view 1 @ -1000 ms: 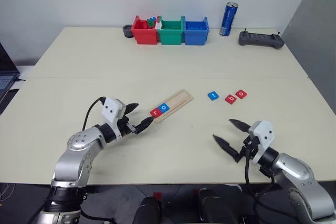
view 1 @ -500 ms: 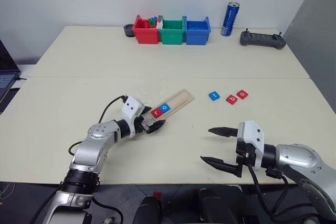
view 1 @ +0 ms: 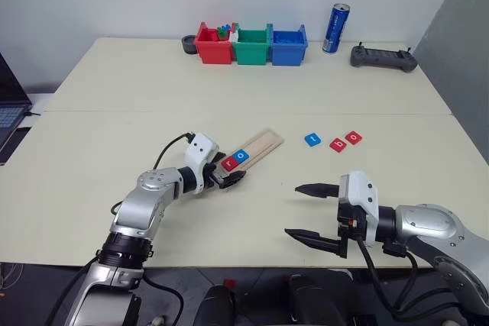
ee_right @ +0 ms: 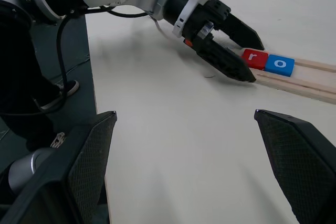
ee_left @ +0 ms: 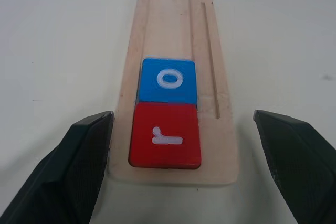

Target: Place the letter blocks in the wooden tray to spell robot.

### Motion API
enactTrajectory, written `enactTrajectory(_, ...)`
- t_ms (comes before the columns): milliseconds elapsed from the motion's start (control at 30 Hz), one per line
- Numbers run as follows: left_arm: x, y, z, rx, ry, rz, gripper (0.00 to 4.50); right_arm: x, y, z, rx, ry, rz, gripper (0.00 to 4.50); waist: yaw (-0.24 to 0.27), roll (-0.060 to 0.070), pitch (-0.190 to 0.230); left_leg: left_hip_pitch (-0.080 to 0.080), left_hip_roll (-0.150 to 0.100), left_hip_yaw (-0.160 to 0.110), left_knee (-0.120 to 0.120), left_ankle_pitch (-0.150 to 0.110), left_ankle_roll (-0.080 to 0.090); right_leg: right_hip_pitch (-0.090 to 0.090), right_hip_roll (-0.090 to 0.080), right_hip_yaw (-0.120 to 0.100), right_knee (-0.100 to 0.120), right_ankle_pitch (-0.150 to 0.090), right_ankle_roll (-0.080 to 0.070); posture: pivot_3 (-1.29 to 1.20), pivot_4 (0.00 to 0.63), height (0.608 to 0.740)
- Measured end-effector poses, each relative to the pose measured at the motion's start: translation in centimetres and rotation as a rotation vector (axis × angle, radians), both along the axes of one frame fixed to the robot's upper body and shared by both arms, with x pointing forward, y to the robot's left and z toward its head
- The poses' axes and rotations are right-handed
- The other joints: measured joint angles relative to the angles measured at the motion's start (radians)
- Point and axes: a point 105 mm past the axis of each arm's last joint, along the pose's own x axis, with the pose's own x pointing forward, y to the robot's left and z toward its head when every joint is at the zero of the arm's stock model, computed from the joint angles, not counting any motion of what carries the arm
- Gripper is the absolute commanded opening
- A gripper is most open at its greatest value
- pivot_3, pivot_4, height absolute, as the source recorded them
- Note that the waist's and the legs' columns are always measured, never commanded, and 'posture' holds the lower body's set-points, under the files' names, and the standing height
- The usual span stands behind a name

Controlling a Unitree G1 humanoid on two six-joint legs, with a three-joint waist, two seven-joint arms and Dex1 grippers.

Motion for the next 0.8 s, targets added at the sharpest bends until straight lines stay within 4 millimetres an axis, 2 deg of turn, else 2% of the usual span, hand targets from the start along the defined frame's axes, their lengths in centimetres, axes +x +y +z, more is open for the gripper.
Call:
enactTrajectory(300, 0.04, -0.12, 0.09, 0.09, 0.016, -0.026, 4.5, 0.06, 0.27, 0.37, 0.014, 0.002, 0.008, 4.47, 0.001, 0.0, 0.0, 0.001, 0.0, 0.0, 0.0, 0.0, 0.0, 0.0, 0.0, 0.0, 0.0, 0.0, 0.001, 0.0, 0.15, 0.74)
enactTrajectory(333, 0.05, -0.1, 0.09, 0.093, 0.016, -0.027, 4.12, 0.08, 0.3, 0.43, 0.017, 0.001, 0.008, 4.5, 0.001, 0.0, 0.0, 0.001, 0.0, 0.0, 0.0, 0.0, 0.0, 0.0, 0.0, 0.0, 0.0, -0.001, 0.001, 0.0, 0.15, 0.74)
enactTrajectory(433, 0.14, 0.13, 0.12, 0.106, 0.013, -0.023, 3.41, 0.13, 0.36, 0.49, 0.023, 0.002, 0.004, 4.5, 0.0, 0.0, -0.001, 0.001, 0.0, 0.0, 0.0, 0.0, 0.0, 0.0, 0.0, 0.0, 0.0, 0.0, 0.001, 0.0, 0.15, 0.74)
enactTrajectory(800, -0.49, 0.34, 0.09, 0.108, 0.006, -0.099, 3.38, 0.14, 0.22, 0.45, 0.018, 0.003, 0.0, 4.5, -0.002, 0.0, 0.0, 0.0, 0.0, 0.0, 0.0, 0.0, 0.0, 0.0, 0.0, 0.0, 0.0, 0.0, 0.001, 0.0, 0.15, 0.74)
